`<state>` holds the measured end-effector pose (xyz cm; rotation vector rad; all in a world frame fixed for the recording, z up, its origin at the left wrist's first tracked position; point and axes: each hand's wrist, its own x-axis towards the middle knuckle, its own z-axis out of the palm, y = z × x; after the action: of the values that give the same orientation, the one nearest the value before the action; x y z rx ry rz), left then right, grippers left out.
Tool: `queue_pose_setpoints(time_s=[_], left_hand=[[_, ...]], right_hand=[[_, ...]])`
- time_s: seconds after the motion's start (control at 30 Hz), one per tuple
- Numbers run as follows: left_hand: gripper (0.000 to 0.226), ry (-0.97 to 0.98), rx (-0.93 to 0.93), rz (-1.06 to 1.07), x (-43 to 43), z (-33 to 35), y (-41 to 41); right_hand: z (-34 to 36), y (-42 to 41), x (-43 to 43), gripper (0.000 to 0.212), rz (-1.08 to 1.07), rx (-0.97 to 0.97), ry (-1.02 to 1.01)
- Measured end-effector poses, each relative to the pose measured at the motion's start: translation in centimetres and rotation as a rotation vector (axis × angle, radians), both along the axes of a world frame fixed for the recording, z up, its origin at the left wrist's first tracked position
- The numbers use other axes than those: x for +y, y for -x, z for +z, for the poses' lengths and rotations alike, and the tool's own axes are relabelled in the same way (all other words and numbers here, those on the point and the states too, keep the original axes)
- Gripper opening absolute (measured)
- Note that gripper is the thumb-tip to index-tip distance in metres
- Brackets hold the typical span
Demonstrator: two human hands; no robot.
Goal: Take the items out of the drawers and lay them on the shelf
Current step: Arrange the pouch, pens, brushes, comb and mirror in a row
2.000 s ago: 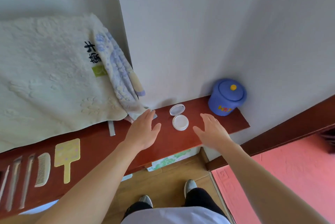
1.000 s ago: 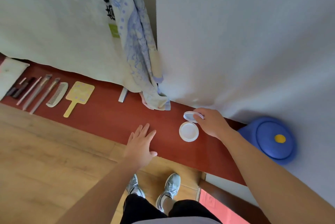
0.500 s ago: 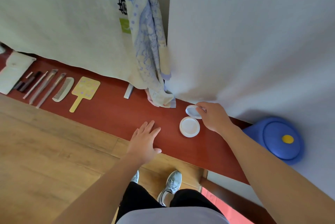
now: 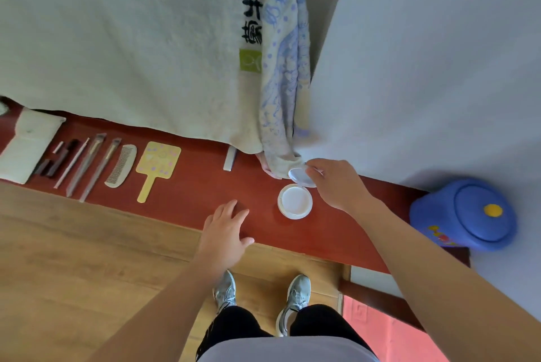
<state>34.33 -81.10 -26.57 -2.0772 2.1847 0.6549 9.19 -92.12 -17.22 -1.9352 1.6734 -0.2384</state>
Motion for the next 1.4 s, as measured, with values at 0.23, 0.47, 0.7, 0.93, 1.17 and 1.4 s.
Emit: queue_pose_setpoints(time_s=[0.23, 0.47, 0.7, 0.93, 1.17, 1.4], left_hand=[[0.071, 0.023, -0.018, 0.084, -0.6, 0.2, -7.2], [0.075, -0.021, -0.027, 0.024, -2.7, 0.7, -13.4], [0.074, -0.044, 0.022, -0.054, -3.4, 0.7, -15.8], [0.072, -0.03, 0.03, -0.041, -3.3, 0.4, -16.0], [0.073, -0.021, 0.044, 0.005, -3.2, -0.3, -16.4], [0.081, 0.004, 0.1, 0.062, -3.0, -0.9, -16.9]], right_hand=[[0.4, -6.7, 0.0, 0.025, 0.005, -0.041, -0.019], [0.0, -13.4, -1.4, 0.026, 0.029, -0.039, -0.033], [-1.0, -18.0, -2.7, 0.02, 0.032, -0.051, -0.07], [-1.8, -20.6, -3.4, 0.021, 0.059, -0.034, -0.108], [-2.3, -22.3, -4.4, 0.024, 0.072, -0.02, -0.124], [-3.8, -23.3, -4.9, 0.022, 0.064, -0.066, -0.145]])
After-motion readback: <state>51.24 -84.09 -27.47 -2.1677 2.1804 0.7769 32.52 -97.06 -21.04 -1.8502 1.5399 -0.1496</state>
